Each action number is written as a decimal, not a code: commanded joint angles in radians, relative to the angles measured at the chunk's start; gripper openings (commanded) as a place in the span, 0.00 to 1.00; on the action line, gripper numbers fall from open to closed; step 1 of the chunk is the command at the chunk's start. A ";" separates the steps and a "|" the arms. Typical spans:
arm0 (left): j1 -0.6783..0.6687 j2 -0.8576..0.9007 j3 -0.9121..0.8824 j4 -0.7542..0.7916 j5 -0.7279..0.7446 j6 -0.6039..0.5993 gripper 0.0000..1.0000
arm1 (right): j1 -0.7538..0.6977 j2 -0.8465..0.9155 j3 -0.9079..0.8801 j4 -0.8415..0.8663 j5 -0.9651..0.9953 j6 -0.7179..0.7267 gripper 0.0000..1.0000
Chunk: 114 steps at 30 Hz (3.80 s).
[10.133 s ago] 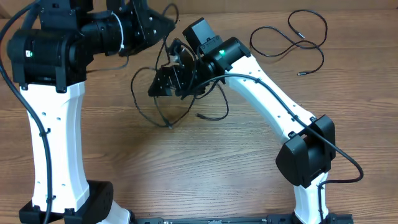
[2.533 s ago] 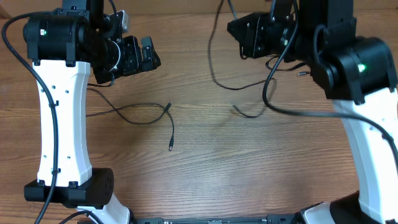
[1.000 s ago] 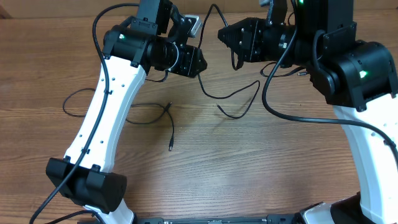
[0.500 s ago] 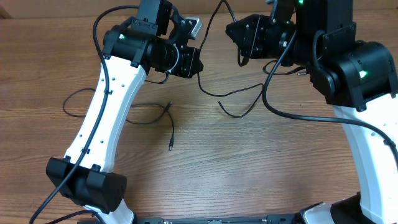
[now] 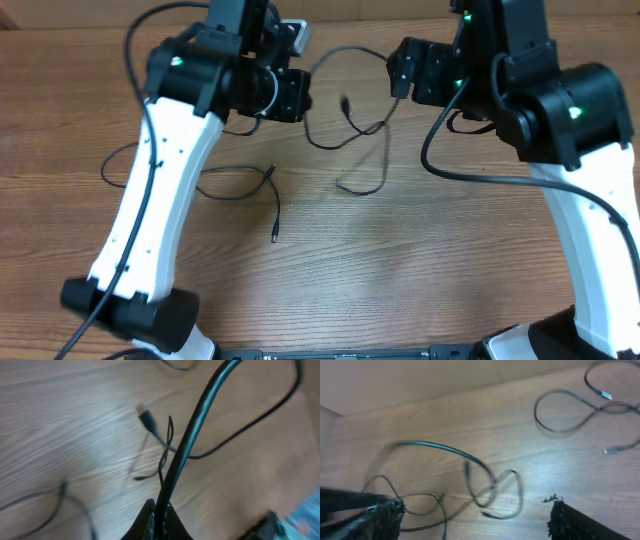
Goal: Untangle cables
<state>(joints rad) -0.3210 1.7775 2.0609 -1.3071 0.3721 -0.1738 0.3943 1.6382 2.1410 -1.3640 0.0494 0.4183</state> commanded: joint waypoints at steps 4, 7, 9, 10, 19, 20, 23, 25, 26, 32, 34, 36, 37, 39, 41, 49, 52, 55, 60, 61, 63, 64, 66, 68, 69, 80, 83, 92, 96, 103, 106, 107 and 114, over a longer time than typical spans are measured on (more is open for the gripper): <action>-0.005 -0.050 0.035 -0.117 -0.435 -0.232 0.04 | 0.003 0.078 0.005 -0.085 -0.168 -0.030 0.98; 0.000 -0.050 0.035 -0.130 -0.446 -0.287 0.04 | 0.004 0.113 0.005 -0.102 -0.286 -0.075 0.98; 0.001 -0.050 0.035 -0.126 -0.427 -0.317 0.04 | 0.007 0.139 0.005 -0.106 -0.367 -0.132 0.98; 0.001 -0.050 0.035 -0.121 -0.410 -0.326 0.04 | 0.010 0.150 0.005 -0.107 -0.397 -0.159 0.99; 0.009 -0.050 0.035 -0.104 -0.310 -0.401 0.04 | 0.071 0.193 0.003 -0.101 -0.523 -0.404 1.00; 0.013 -0.050 0.035 -0.097 -0.282 -0.402 0.04 | 0.079 0.193 0.003 -0.098 -0.523 -0.431 1.00; 0.032 -0.050 0.036 -0.069 -0.179 -0.408 0.04 | 0.109 0.193 0.003 -0.085 -0.522 -0.529 1.00; 0.063 -0.050 0.037 -0.050 -0.082 -0.438 0.04 | 0.125 0.193 0.003 -0.063 -0.522 -0.571 1.00; 0.079 -0.051 0.037 -0.046 -0.035 -0.458 0.04 | 0.131 0.193 0.003 -0.044 -0.522 -0.583 1.00; 0.198 -0.051 0.037 -0.052 0.238 -0.570 0.04 | 0.142 0.193 0.003 0.055 -0.522 -0.584 1.00; 0.214 -0.051 0.037 -0.057 0.311 -0.600 0.04 | 0.142 0.193 0.003 0.088 -0.522 -0.584 1.00; 0.216 -0.051 0.037 -0.058 0.358 -0.640 0.04 | 0.143 0.193 0.003 0.115 -0.522 -0.584 1.00; 0.216 -0.051 0.037 -0.058 0.373 -0.667 0.04 | 0.146 0.193 0.003 0.125 -0.522 -0.584 1.00; 0.216 -0.051 0.037 -0.058 0.381 -0.725 0.04 | 0.155 0.193 0.003 0.144 -0.522 -0.585 0.98; 0.216 -0.051 0.037 -0.057 0.380 -0.751 0.04 | 0.166 0.193 0.003 0.156 -0.522 -0.593 0.96; 0.216 -0.050 0.037 -0.047 0.380 -0.829 0.04 | 0.195 0.193 0.003 0.166 -0.522 -0.610 0.70; 0.216 -0.050 0.037 -0.045 0.379 -0.848 0.04 | 0.195 0.193 0.003 0.165 -0.521 -0.610 0.62; 0.216 -0.050 0.037 -0.042 0.369 -0.851 0.04 | 0.194 0.193 0.003 0.165 -0.521 -0.609 0.53; 0.217 -0.050 0.037 -0.042 0.306 -0.882 0.04 | 0.194 0.193 0.003 0.167 -0.513 -0.609 0.33; 0.217 -0.050 0.037 -0.042 0.300 -0.882 0.04 | 0.194 0.193 0.003 0.167 -0.507 -0.609 0.31; 0.217 -0.050 0.037 -0.042 0.300 -0.882 0.04 | 0.194 0.193 0.003 0.167 -0.495 -0.606 0.26; 0.217 -0.050 0.037 -0.042 0.300 -0.882 0.04 | 0.194 0.193 0.003 0.167 -0.494 -0.606 0.24; 0.217 -0.050 0.037 -0.038 0.300 -0.882 0.04 | 0.193 0.193 0.003 0.167 -0.495 -0.606 0.17; 0.217 -0.050 0.037 -0.035 0.300 -0.882 0.04 | 0.194 0.193 0.003 0.167 -0.495 -0.606 0.08; 0.217 -0.050 0.037 -0.034 0.300 -0.882 0.04 | 0.194 0.193 0.003 0.167 -0.495 -0.606 0.04; 0.216 -0.050 0.036 -0.047 0.295 -0.695 0.88 | 0.193 0.187 0.015 0.240 -0.351 -0.434 0.04; 0.216 -0.050 0.036 -0.074 0.257 -0.638 1.00 | 0.193 0.177 0.024 0.263 -0.230 -0.334 0.04; 0.216 -0.050 0.036 -0.192 0.031 -0.531 1.00 | 0.187 0.096 0.079 0.278 -0.090 -0.309 0.04; 0.216 -0.050 0.036 -0.222 -0.023 -0.520 1.00 | 0.157 0.044 0.106 0.274 -0.092 -0.264 0.04; 0.216 -0.050 0.036 -0.252 -0.066 -0.520 1.00 | 0.030 -0.015 0.106 0.235 -0.286 -0.201 0.04; 0.216 -0.050 0.036 -0.254 -0.066 -0.520 1.00 | -0.043 -0.009 0.105 0.229 -0.478 -0.183 0.04; 0.216 -0.050 0.036 -0.255 -0.066 -0.520 1.00 | -0.069 -0.003 0.105 0.230 -0.554 -0.156 0.04; 0.216 -0.050 0.036 -0.264 -0.066 -0.520 1.00 | -0.172 0.040 0.104 0.204 -0.747 -0.044 0.04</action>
<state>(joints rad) -0.1032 1.7325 2.0815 -1.5635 0.3241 -0.7216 0.2481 1.6615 2.2330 -1.1492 -0.5701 0.3153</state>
